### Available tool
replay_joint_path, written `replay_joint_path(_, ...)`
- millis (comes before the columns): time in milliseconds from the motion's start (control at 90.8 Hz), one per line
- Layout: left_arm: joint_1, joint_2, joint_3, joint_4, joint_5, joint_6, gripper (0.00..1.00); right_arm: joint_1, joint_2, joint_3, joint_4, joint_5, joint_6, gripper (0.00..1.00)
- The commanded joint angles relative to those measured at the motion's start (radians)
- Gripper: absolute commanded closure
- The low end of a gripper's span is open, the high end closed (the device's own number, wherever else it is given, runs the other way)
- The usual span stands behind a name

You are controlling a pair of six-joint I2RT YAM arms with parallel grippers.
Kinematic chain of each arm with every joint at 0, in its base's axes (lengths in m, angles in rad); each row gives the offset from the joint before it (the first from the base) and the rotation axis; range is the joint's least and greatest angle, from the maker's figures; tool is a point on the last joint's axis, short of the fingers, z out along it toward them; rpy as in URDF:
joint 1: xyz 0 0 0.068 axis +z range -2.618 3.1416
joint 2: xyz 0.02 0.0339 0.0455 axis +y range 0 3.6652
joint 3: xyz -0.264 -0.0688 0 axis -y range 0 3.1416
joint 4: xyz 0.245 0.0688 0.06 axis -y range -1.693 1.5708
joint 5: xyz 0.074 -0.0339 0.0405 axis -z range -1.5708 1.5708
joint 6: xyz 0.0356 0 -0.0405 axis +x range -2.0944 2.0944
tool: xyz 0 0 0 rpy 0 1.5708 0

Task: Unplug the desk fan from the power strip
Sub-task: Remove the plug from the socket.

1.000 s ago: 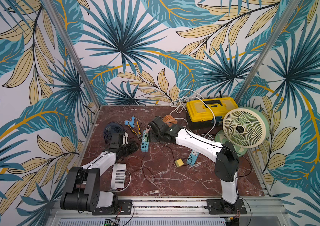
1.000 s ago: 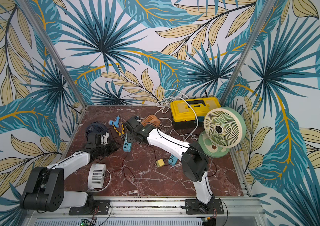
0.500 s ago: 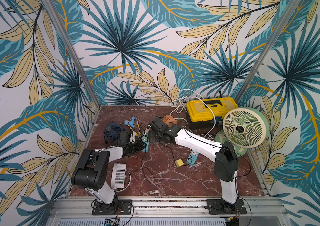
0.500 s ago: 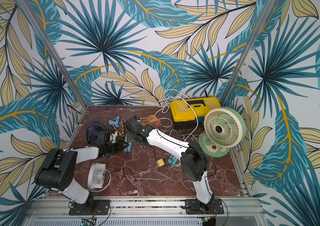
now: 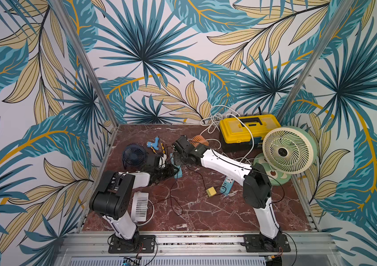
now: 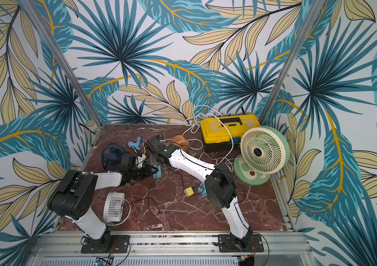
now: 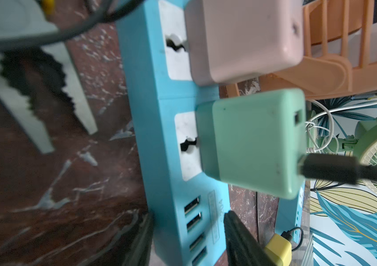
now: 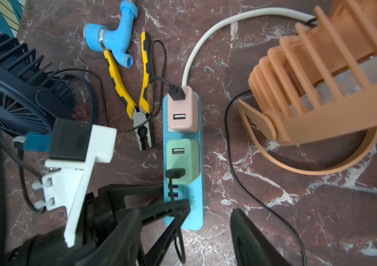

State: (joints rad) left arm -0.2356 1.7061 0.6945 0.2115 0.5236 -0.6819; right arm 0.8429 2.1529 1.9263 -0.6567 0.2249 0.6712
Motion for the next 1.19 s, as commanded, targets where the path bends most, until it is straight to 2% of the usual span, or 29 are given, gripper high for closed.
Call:
replay_joint_path(0,-0.013,0.034,-0.012,-0.018,-0.006,-0.024,0.48,-0.001,0.052,0.039,-0.057,0.025,-0.035,0.35)
replay_joint_path(342,-0.012,0.062,-0.051,0.045,-0.027,-0.085,0.5,-0.028,0.15,0.116,-0.08,0.023,-0.055,0.35)
replay_joint_path(529,-0.012,0.09,-0.05,0.058,-0.035,-0.105,0.5,-0.027,0.197,0.158,-0.105,0.013,-0.061,0.4)
replay_joint_path(782,-0.013,0.101,-0.047,0.047,-0.059,-0.12,0.5,-0.027,0.214,0.157,-0.078,0.038,-0.071,0.5)
replay_joint_path(1179,-0.012,0.121,-0.043,0.102,-0.093,-0.197,0.48,-0.025,0.226,0.147,-0.053,0.024,-0.075,0.71)
